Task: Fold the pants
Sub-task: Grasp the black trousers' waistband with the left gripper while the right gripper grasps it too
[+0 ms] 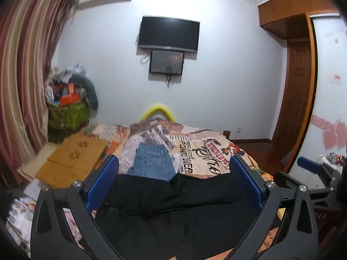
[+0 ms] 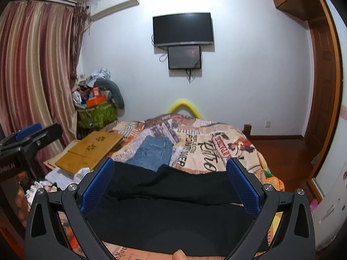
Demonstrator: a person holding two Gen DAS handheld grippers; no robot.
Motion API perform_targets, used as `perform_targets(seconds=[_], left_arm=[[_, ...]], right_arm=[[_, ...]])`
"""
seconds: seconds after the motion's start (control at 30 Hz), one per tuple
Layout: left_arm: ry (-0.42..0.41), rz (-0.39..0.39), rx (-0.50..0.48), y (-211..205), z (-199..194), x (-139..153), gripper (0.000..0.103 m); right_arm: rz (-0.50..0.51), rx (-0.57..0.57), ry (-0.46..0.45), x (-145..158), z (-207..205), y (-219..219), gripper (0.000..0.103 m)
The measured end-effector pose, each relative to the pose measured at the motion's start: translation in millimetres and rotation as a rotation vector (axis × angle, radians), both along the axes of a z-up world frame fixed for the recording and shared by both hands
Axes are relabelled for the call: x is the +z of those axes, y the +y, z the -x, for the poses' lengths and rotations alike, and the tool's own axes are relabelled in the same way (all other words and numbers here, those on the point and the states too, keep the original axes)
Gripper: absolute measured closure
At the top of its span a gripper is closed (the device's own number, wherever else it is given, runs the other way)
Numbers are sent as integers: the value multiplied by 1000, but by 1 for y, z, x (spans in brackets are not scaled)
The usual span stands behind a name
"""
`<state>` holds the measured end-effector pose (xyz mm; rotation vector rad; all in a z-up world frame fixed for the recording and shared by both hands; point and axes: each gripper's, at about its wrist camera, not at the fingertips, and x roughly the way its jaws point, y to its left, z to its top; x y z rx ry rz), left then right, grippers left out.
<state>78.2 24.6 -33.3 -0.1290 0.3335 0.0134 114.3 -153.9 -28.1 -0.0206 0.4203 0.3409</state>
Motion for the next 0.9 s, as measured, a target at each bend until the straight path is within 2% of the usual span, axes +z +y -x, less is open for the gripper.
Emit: perform_targets(seconds=[0.17,0.37,0.6,0.67,0.73,0.9], left_arm=[[75,45,35,23,-41,-25,0],[192,33,166,62,-95,-70,0],[313,-53,281,106,-151,-126,0],[338,-83,285,114,-164,-140,0],[398,-121,285,123,-180,-155,0],[501,-114,247,150,-221,-192,0]], right_arm=[[14,0,66,-22,-25,2,1],[68,-44,143,-54,-67,-1,1],[139,-32,232,-94,-118,-3,1],[157,-21,240,-102,-131,-3,1],[172,6,257,-111,-144,-4,1],[200,55,291,-127,-181,0,2]])
